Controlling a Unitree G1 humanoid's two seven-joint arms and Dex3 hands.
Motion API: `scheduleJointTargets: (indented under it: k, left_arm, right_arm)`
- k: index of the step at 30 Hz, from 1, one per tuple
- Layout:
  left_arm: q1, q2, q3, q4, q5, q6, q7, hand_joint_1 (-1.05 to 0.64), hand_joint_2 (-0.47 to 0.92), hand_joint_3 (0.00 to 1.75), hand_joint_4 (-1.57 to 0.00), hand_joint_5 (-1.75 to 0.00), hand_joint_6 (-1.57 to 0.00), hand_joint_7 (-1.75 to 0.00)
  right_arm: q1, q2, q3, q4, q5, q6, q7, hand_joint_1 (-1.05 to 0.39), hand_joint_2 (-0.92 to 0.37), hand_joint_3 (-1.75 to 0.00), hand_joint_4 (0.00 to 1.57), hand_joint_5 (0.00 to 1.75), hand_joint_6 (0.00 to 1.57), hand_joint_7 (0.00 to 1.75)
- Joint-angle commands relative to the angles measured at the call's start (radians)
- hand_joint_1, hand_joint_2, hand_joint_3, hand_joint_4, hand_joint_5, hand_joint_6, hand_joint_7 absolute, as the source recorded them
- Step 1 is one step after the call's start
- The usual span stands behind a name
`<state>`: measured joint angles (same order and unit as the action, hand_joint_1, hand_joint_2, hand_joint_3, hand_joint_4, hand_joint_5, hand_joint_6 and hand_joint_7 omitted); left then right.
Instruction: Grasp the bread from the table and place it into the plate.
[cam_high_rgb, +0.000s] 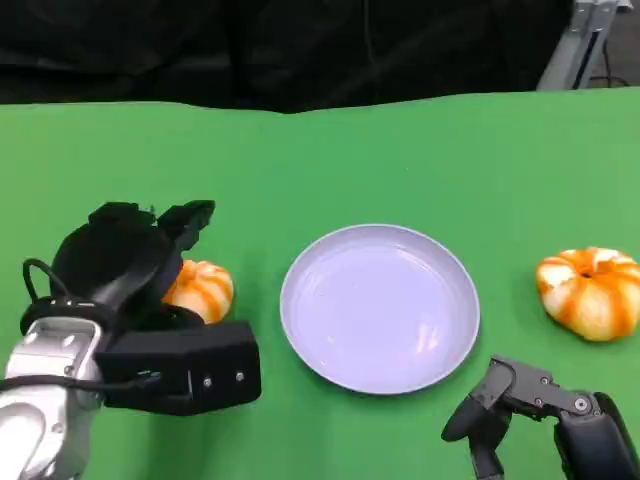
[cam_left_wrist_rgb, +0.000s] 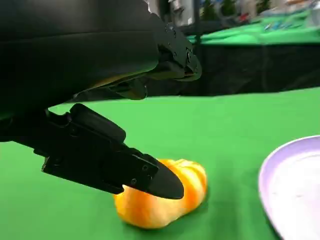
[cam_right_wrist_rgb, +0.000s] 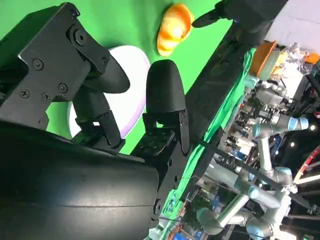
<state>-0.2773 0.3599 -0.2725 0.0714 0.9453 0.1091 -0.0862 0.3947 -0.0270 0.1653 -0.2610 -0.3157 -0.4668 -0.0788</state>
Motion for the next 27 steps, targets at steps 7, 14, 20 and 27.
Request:
scheduleJointTargets:
  k: [7,14,20,27]
  left_arm:
    - [-0.129,-0.010,-0.097,0.186,0.021,0.108,-0.066,-0.68,0.92,0.01,-0.12,-0.43,-0.22,0.00]
    - [-0.234,-0.042,-0.159,0.381,-0.005,0.130,-0.107,-0.68,0.91,0.00,-0.25,-0.28,-0.26,-0.01]
    - [-0.310,-0.080,-0.207,0.579,-0.050,0.098,-0.086,-0.66,0.92,0.00,-0.41,-0.18,-0.36,-0.03]
    - [-0.304,-0.080,-0.209,0.699,-0.131,-0.095,0.093,-0.26,0.92,0.07,-0.81,-0.99,-0.95,-0.05]
  right_arm:
    - [0.006,-0.003,-0.001,-0.018,0.011,0.006,-0.005,0.11,-0.22,-1.50,0.83,1.60,0.84,1.33]
    - [0.012,-0.009,-0.002,-0.018,0.014,0.002,-0.002,0.10,-0.24,-1.47,0.81,1.60,0.82,1.32]
    - [0.019,-0.008,-0.001,-0.023,0.015,0.005,-0.002,0.10,-0.24,-1.47,0.81,1.60,0.82,1.32]
    - [0.019,-0.006,0.000,-0.022,0.020,0.005,0.000,0.08,-0.25,-1.46,0.82,1.61,0.83,1.32]
